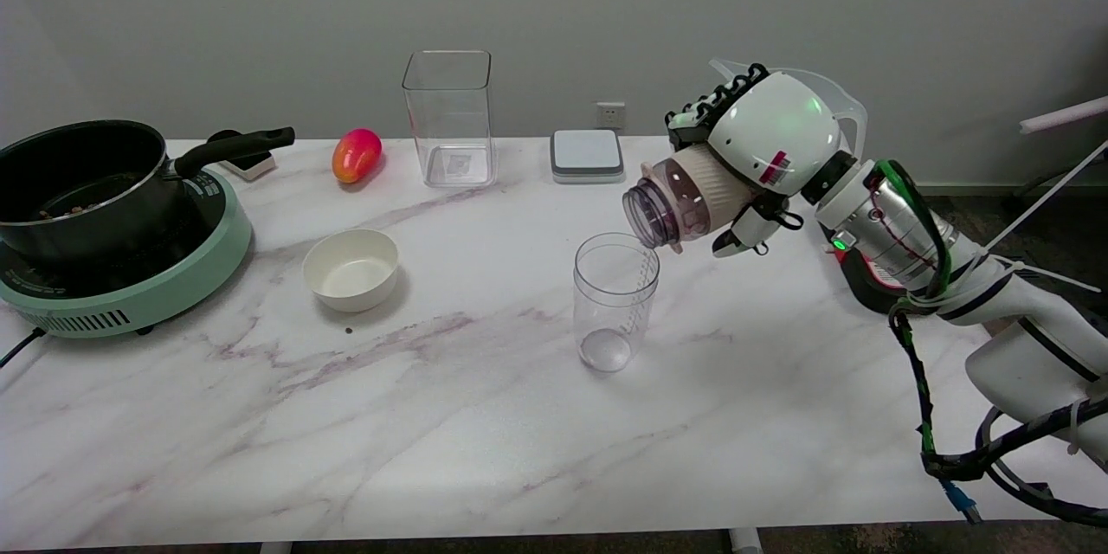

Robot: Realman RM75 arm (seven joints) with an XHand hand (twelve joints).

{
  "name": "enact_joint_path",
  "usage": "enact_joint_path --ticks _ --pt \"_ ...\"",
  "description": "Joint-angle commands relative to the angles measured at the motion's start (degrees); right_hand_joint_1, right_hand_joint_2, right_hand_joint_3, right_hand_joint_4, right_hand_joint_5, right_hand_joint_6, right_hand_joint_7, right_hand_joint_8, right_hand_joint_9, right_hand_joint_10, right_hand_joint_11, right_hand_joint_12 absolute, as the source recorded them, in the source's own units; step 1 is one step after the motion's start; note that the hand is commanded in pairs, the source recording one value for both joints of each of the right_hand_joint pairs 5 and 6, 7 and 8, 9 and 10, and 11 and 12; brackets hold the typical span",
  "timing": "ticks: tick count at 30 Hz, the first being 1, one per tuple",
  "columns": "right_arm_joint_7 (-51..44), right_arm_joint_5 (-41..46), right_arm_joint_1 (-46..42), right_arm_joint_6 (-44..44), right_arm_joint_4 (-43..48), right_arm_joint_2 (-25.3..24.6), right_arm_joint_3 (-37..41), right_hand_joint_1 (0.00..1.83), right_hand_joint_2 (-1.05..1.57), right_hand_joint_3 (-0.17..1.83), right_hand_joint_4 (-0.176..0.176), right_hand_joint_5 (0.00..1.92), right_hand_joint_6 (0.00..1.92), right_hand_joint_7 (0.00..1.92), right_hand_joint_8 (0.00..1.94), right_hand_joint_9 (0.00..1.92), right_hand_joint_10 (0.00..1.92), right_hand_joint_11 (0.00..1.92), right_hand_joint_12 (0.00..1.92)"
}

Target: Pour the candy into the cup.

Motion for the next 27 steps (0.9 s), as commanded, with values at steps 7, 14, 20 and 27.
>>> enact_joint_path --ticks 7,14,20,27 --pt "-5.12 -0.65 0.25 0.77 -0.36 0.05 -0.17 1.29 1.52 0.29 0.000 1.92 1.92 1.86 1.86 1.58 1.58 1.38 1.38" --pt "-6.50 -0.42 0.49 1.15 -0.06 0.05 -0.39 1.28 1.53 0.29 0.000 1.92 1.92 1.86 1.86 1.58 1.58 1.38 1.38" --pt "-7.94 -0.09 0.72 1.77 0.11 0.05 -0.39 1.27 1.54 0.28 0.000 1.92 1.92 1.86 1.86 1.58 1.58 1.38 1.38" --pt "-10.57 -0.09 0.73 3.45 0.12 -0.41 -0.39 1.27 1.55 0.28 0.000 1.92 1.92 1.86 1.86 1.58 1.58 1.38 1.38"
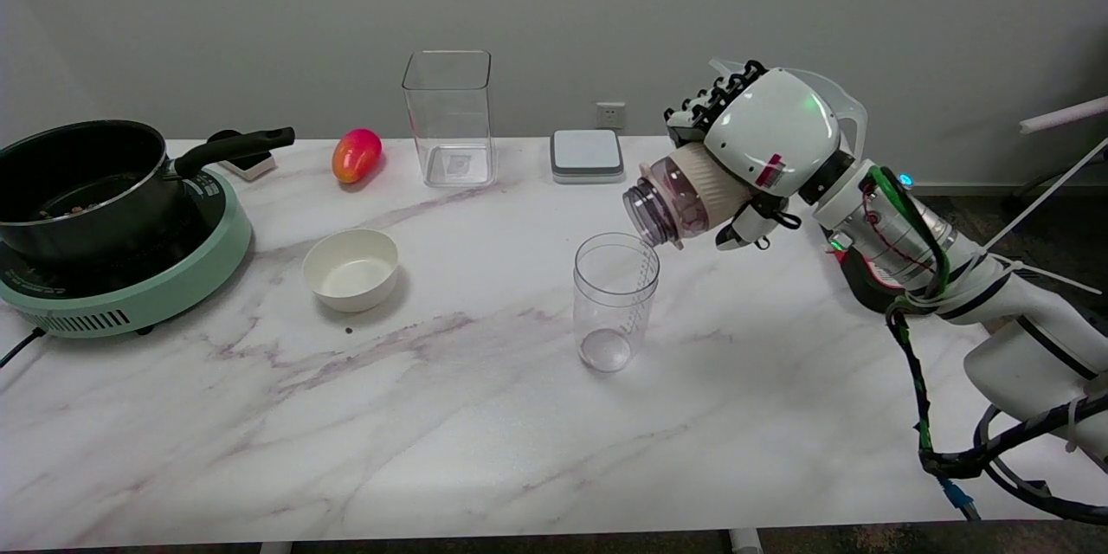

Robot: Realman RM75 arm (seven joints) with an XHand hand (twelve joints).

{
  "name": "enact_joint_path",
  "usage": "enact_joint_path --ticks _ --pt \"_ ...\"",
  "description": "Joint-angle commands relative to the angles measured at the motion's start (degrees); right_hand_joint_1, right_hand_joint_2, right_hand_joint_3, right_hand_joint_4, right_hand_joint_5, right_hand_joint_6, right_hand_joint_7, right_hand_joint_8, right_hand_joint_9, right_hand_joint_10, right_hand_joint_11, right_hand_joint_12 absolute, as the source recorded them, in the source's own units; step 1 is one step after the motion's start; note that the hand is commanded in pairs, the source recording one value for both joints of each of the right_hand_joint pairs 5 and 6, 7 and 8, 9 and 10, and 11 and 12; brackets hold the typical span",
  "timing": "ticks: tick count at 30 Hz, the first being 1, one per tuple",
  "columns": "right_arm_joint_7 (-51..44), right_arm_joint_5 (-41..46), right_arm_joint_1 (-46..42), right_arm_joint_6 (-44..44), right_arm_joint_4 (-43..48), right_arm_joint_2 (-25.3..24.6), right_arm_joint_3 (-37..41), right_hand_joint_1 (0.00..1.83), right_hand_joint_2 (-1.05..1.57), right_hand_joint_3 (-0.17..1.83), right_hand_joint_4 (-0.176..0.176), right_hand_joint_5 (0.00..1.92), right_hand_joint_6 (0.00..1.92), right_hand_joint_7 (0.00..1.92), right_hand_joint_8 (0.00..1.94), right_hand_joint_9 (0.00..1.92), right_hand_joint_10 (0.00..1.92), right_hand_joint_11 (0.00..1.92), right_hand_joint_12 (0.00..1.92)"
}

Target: Pour the candy into the cup.

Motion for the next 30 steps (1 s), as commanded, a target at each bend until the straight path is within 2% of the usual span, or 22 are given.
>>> enact_joint_path --ticks 1,30 --pt "-4.78 0.35 0.30 2.47 0.18 -0.54 -0.11 1.27 1.55 0.28 0.000 1.92 1.92 1.86 1.86 1.58 1.58 1.38 1.38" --pt "-8.71 -0.10 0.69 4.65 -0.38 -0.64 -1.65 1.24 1.57 0.28 0.000 1.92 1.92 1.87 1.87 1.58 1.58 1.37 1.37"
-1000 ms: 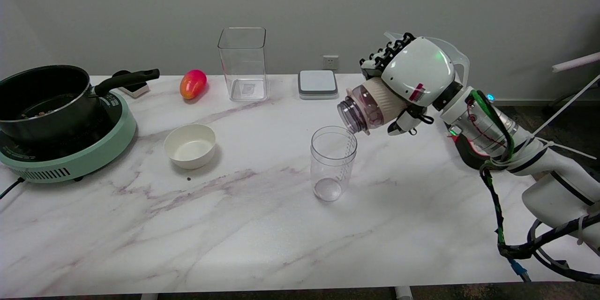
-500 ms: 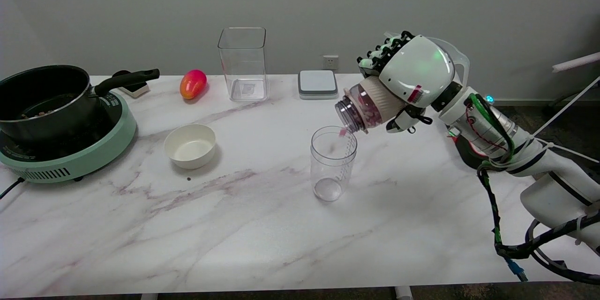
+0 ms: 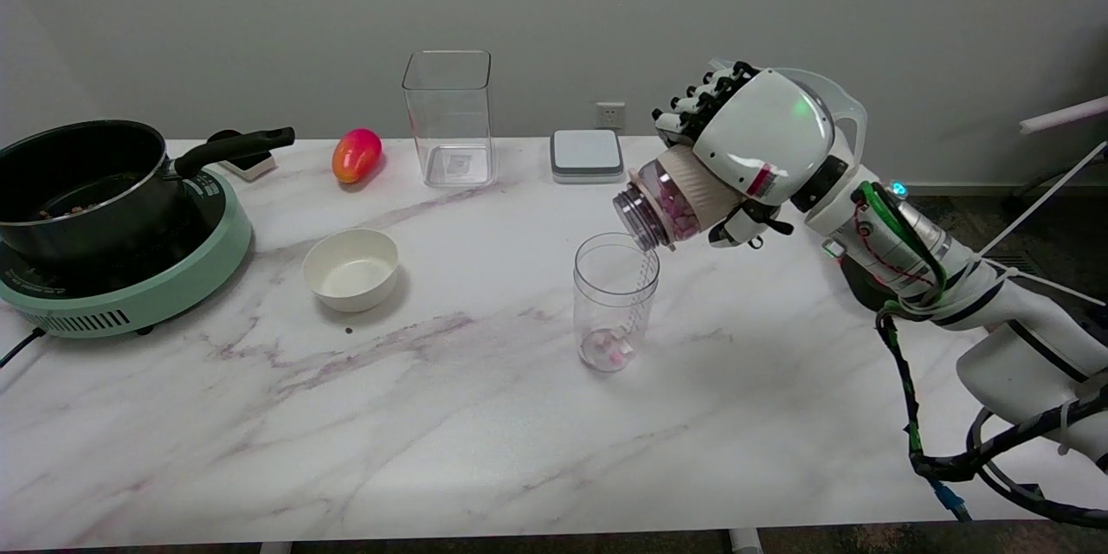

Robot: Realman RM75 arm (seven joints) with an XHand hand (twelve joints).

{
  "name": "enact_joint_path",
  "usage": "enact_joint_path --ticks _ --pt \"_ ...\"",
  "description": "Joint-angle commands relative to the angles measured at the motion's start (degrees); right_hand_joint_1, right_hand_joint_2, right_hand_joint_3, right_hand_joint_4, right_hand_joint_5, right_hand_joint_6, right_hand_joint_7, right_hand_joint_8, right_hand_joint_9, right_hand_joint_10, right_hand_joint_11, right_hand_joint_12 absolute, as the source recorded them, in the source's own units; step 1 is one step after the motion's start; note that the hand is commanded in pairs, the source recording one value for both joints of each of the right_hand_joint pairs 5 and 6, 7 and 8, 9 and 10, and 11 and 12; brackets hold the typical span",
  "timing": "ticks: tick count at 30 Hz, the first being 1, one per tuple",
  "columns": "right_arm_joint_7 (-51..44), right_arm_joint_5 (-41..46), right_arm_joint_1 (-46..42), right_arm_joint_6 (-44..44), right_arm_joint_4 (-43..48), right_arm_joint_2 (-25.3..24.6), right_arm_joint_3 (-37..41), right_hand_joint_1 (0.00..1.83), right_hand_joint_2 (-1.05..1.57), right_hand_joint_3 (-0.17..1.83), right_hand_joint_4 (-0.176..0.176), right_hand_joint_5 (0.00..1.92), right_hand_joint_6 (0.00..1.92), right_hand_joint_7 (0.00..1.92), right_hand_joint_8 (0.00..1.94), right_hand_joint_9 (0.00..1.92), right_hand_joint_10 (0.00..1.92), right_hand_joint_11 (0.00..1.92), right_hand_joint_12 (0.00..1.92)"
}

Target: Pour the candy into the cup.

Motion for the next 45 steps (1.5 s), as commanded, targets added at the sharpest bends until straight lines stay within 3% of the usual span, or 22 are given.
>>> enact_joint_path --ticks 1,45 --pt "-2.45 -0.26 0.40 1.26 -0.51 -0.09 -0.45 1.24 1.57 0.28 0.000 1.92 1.92 1.87 1.87 1.58 1.58 1.37 1.37" --pt "-0.94 -9.69 1.85 6.42 -0.12 0.39 1.40 1.24 1.57 0.28 0.000 1.92 1.92 1.87 1.87 1.58 1.58 1.37 1.37"
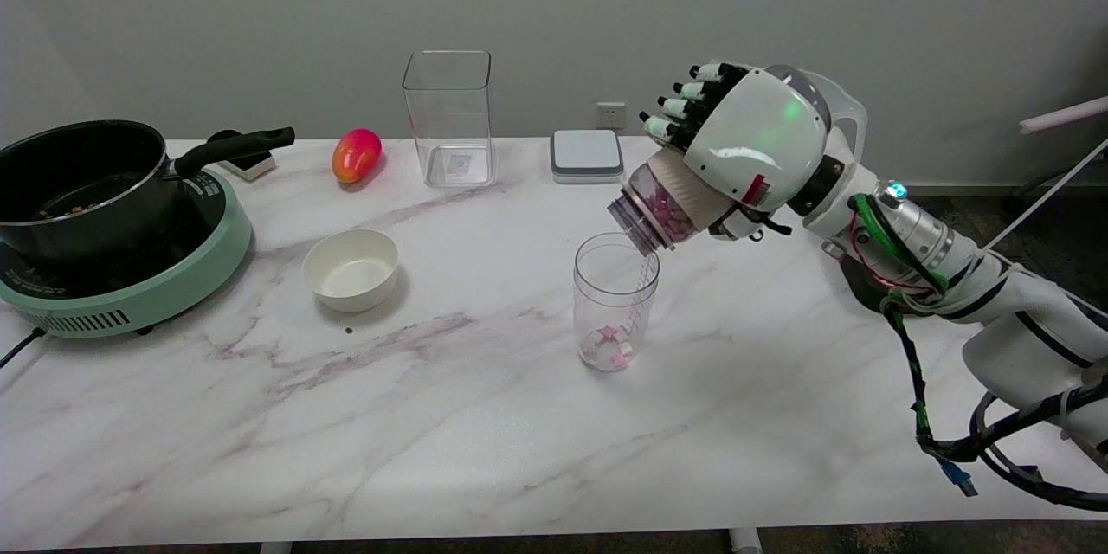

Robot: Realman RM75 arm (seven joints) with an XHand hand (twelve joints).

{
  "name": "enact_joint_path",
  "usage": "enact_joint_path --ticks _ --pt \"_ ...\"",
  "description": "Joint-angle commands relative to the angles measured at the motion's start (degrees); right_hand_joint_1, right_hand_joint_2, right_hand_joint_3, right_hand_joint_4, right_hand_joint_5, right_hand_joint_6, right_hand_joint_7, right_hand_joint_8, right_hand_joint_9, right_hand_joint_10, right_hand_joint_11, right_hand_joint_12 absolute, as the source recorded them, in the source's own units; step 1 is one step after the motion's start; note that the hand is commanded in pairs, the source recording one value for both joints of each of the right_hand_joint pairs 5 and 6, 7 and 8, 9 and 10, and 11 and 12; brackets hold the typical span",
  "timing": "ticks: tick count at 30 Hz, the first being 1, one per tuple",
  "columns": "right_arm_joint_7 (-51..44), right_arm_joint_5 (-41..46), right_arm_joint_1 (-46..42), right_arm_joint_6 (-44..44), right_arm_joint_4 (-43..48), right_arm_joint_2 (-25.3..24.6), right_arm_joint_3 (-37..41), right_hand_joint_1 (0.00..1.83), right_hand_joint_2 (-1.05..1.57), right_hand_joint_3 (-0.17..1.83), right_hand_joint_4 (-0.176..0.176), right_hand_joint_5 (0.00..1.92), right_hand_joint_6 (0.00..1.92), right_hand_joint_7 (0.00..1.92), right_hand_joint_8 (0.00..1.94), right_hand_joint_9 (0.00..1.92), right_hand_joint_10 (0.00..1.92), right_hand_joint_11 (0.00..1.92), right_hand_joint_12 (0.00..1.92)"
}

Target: Pour the candy into the cup.

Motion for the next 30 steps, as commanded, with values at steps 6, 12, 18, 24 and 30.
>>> enact_joint_path --ticks 6,12,18,24,30 --pt "0.05 -3.63 0.20 0.72 0.44 0.08 -0.06 1.24 1.57 0.28 0.000 1.92 1.92 1.87 1.87 1.58 1.58 1.37 1.37" --pt "0.29 -4.82 1.77 0.64 -0.26 0.54 0.11 1.23 1.57 0.28 0.000 1.92 1.92 1.87 1.87 1.58 1.58 1.37 1.37" --pt "1.01 -6.40 2.27 1.03 -0.27 0.72 0.56 1.23 1.57 0.28 0.000 1.92 1.92 1.87 1.87 1.58 1.58 1.37 1.37" --pt "1.01 -6.74 2.35 0.97 -0.27 1.35 0.82 1.23 1.57 0.28 0.000 1.92 1.92 1.87 1.87 1.58 1.58 1.36 1.36" --pt "1.09 -7.94 2.75 0.97 -0.12 2.22 0.51 1.23 1.57 0.28 0.000 1.92 1.92 1.87 1.87 1.58 1.58 1.36 1.36"
